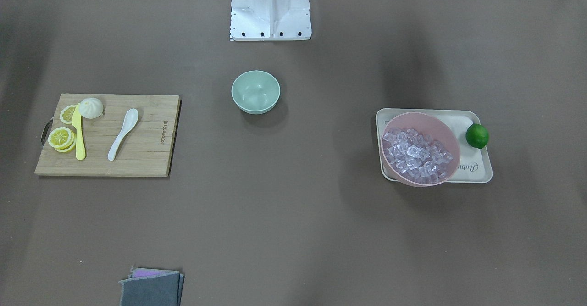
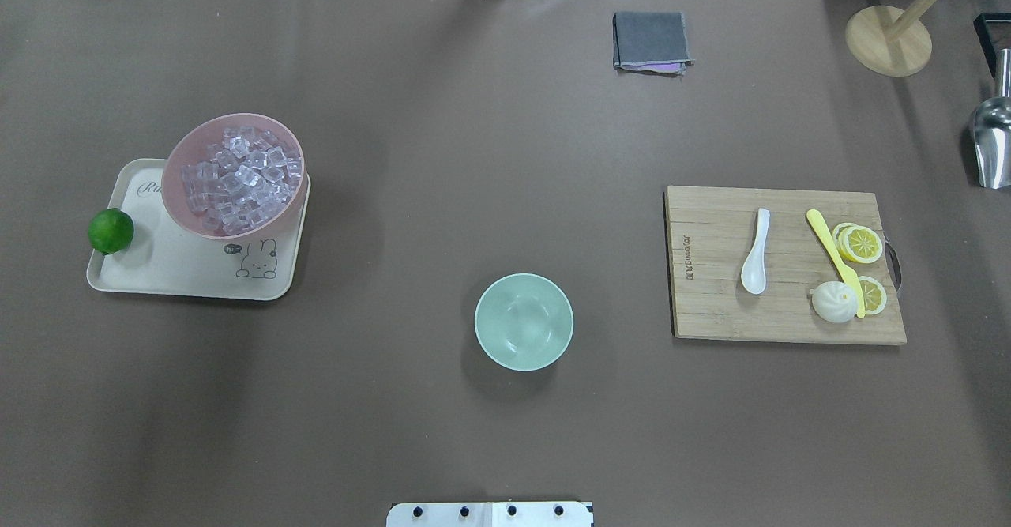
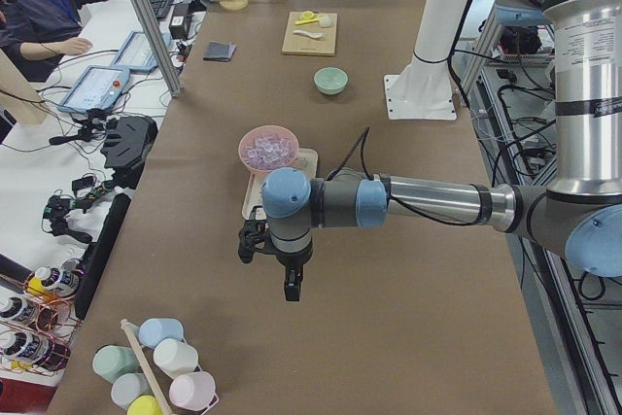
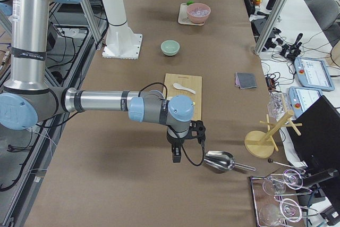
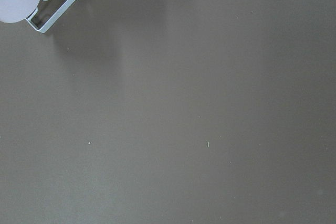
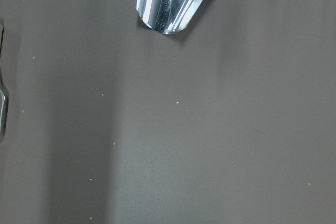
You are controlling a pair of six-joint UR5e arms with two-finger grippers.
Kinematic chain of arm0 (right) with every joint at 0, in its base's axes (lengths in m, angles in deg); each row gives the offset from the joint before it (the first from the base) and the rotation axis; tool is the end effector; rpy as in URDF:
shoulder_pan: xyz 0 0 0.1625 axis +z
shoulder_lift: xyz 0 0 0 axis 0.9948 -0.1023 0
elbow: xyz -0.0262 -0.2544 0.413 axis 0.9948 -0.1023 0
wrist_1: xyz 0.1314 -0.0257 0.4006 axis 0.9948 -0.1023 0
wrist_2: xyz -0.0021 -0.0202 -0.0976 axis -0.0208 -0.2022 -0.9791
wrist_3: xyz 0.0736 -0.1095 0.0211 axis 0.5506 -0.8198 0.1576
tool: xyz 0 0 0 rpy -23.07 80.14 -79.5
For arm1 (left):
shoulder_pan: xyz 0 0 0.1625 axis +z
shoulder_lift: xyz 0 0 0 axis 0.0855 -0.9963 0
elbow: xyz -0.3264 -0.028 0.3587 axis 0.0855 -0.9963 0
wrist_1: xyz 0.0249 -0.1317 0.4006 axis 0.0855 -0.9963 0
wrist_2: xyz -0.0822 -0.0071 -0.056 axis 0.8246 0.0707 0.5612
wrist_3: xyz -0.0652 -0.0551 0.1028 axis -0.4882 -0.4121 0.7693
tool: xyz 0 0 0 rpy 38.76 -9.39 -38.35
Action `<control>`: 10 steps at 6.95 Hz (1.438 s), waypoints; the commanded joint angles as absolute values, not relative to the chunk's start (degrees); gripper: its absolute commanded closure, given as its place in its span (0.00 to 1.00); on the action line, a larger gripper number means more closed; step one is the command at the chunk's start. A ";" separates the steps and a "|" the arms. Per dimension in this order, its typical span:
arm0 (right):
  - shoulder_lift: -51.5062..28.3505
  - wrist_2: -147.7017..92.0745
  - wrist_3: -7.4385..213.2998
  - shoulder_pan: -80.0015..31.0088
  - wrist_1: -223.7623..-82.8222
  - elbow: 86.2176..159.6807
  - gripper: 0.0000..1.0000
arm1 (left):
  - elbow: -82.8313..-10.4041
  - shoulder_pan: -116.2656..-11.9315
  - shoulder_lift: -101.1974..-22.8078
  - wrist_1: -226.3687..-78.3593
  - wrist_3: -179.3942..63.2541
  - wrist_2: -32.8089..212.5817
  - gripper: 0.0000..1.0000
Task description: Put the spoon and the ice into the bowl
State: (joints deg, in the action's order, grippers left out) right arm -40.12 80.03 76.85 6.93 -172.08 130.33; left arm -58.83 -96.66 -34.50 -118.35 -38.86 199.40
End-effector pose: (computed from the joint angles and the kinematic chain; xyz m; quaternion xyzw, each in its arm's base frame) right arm 0.0537 -0.4222 0.7367 0.0031 -0.3501 -0.0586 0.9349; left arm -0.0587 -0.4260 0.7119 -0.0011 0.3510 0.0148 0.9362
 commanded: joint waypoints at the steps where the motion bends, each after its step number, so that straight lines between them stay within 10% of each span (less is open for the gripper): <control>1: -40.12 80.03 76.85 6.93 -172.08 130.33 0.00 | -59.01 -96.40 -34.50 -118.26 -38.86 199.31 0.02; 6: -40.65 81.51 77.02 6.93 -169.56 130.50 0.00 | -60.59 -96.40 -34.85 -121.60 -38.94 198.78 0.02; 10: -42.31 86.45 77.73 6.93 -142.11 130.23 0.00 | -59.29 -96.48 -35.55 -134.88 -39.39 198.87 0.02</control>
